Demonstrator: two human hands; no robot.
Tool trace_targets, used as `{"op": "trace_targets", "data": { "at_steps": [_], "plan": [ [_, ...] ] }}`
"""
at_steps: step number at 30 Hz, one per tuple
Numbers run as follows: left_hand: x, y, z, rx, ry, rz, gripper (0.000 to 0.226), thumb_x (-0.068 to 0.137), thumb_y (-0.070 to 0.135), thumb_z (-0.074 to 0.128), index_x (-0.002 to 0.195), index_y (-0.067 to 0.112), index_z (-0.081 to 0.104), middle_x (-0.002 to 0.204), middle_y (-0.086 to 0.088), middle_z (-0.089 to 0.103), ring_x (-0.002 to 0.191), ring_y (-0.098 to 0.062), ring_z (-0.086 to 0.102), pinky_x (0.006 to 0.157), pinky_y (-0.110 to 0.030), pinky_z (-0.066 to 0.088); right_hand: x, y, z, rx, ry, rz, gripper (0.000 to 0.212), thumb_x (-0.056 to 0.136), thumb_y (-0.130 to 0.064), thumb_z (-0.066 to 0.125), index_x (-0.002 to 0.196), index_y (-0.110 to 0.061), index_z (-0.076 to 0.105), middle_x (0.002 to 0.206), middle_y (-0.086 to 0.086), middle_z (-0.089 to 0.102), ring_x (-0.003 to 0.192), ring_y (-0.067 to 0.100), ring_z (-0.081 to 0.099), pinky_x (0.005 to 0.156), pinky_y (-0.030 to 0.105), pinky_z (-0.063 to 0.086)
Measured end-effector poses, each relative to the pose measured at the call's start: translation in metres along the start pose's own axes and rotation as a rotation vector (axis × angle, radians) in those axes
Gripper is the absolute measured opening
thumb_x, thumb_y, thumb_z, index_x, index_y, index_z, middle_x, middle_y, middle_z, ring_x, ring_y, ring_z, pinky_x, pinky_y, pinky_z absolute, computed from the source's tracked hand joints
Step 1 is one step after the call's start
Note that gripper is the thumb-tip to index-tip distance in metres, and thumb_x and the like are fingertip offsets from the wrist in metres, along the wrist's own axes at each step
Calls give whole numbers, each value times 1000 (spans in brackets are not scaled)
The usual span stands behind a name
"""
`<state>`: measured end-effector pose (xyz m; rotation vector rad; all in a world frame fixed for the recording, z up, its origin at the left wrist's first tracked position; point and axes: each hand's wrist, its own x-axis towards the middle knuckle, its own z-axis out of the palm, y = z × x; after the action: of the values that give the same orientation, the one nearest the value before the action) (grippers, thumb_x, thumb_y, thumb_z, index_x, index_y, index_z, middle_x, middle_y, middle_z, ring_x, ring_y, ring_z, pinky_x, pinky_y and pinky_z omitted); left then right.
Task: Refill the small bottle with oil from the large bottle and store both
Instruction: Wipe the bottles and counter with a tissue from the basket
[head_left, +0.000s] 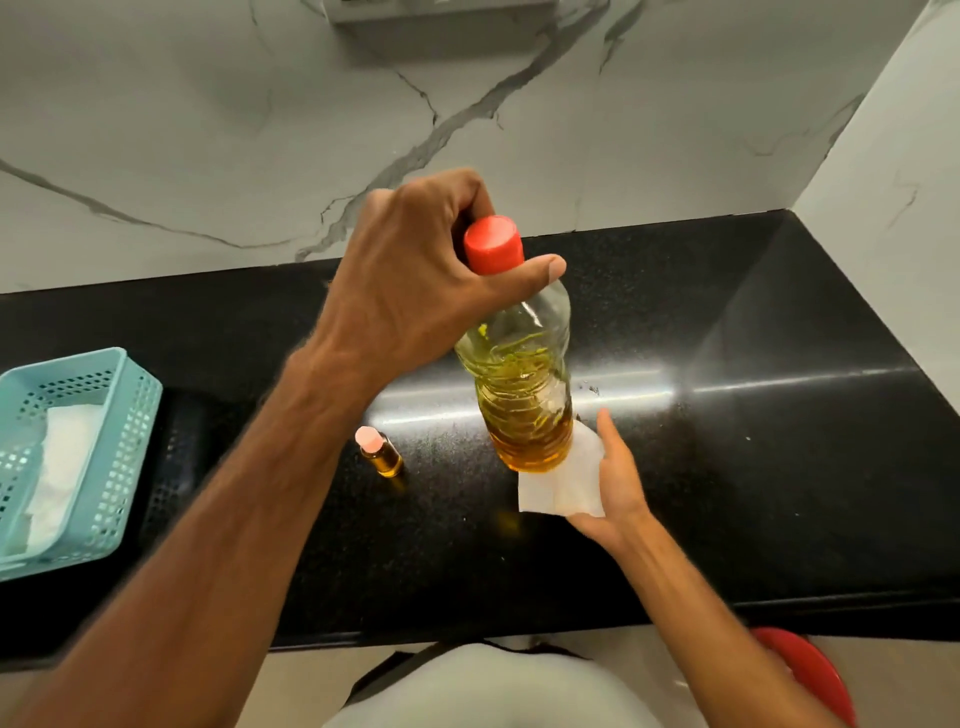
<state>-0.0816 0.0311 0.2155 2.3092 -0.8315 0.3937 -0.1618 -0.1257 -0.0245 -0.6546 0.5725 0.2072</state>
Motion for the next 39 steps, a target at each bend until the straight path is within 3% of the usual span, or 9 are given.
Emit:
{"op": "trace_targets", "data": {
  "at_steps": [5,10,14,19,24,27,30,33,39],
  "plan": [
    [2,-8,-6,59,91,-49,48,73,59,71,79,17,48,66,13,48,54,6,44,55,2,36,-13,-15,-1,82,53,-197,62,95,-55,42,132,-8,58,122,18,65,109,31,62,96,44,47],
    [0,-17,12,112,128,-152,47,73,57,72,84,17,51,81,7,56,64,-5,52,51,-2,36,-26,-20,49,-203,321,-661,38,99,-37,47,132,-22,55,122,-3,64,117,15,59,101,34,48],
    [-3,-23,37,74,69,-237,40,78,49,73,87,18,50,83,6,54,71,-11,55,56,-8,38,-26,10,112,-391,188,-799,28,97,-52,40,114,-38,57,102,-22,70,100,-10,62,81,13,50],
    [-1,-34,43,31,73,-340,37,79,48,71,86,18,50,81,5,54,65,-7,49,54,-10,34,-9,43,131,-594,44,-1118,61,100,-46,40,151,-16,24,150,15,39,139,31,38,110,55,36],
    [9,-37,32,25,66,-335,36,79,47,70,88,18,50,85,3,54,74,-10,52,56,-9,34,3,61,67,-1410,3,-1419,66,103,-35,34,155,-22,-2,164,2,-4,150,30,2,120,52,11],
    [14,-39,26,46,65,-325,36,79,47,69,89,19,50,87,2,54,77,-12,52,56,-10,34,-11,60,39,-1297,-89,-1135,67,100,-41,39,155,-19,10,162,3,16,147,27,22,115,49,31],
    [19,-42,18,51,47,-333,36,80,48,69,90,20,49,89,3,55,77,-12,53,56,-9,33,-46,38,45,-478,25,-554,65,81,-72,52,133,-32,54,126,1,65,118,25,60,90,34,55],
    [21,-44,15,52,-3,-343,36,79,47,70,92,20,51,91,3,56,81,-13,54,57,-11,36,-53,12,34,-2,-6,-116,56,91,-60,44,127,-21,62,124,12,67,116,32,62,87,44,56],
    [10,-50,20,72,-95,-365,36,78,46,71,93,19,52,91,1,56,82,-15,55,60,-16,39,-54,-14,18,66,123,-143,59,99,-53,31,122,-11,67,119,13,69,104,28,67,93,42,50]
  ]
}}
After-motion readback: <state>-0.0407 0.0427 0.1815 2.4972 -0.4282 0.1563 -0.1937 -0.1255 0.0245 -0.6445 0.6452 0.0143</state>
